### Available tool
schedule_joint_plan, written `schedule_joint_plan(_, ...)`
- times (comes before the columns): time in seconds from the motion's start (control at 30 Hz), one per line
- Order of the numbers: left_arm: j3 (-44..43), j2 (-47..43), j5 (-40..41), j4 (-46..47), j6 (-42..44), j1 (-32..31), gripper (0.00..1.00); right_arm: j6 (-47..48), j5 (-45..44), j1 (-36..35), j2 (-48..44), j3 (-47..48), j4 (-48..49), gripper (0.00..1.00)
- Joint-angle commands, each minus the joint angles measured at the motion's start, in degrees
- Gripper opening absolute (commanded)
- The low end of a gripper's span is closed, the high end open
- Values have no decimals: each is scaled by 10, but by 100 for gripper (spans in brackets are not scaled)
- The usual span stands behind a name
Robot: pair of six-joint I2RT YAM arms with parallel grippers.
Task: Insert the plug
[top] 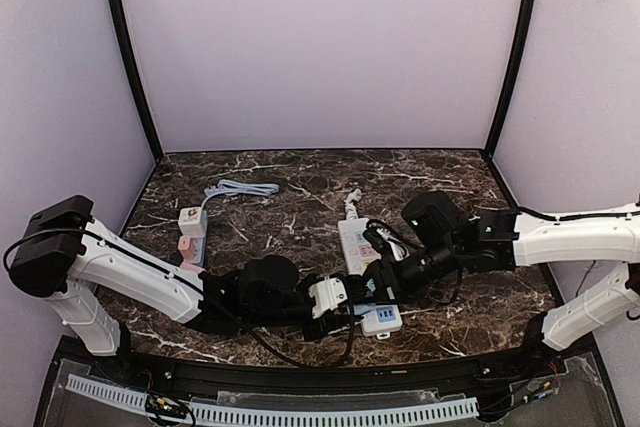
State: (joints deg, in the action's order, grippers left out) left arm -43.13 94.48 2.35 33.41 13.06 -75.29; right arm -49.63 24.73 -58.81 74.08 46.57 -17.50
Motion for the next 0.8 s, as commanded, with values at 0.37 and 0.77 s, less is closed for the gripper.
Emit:
schedule_joint_plan(0.37, -17, -3, -9, -12, -11, -3, 1, 7, -17, -17, 18, 19, 6, 46)
schedule_joint_plan(0.77, -18, -2, 6, -12, -24, -2, 22, 13, -17, -21, 30, 25, -1, 1)
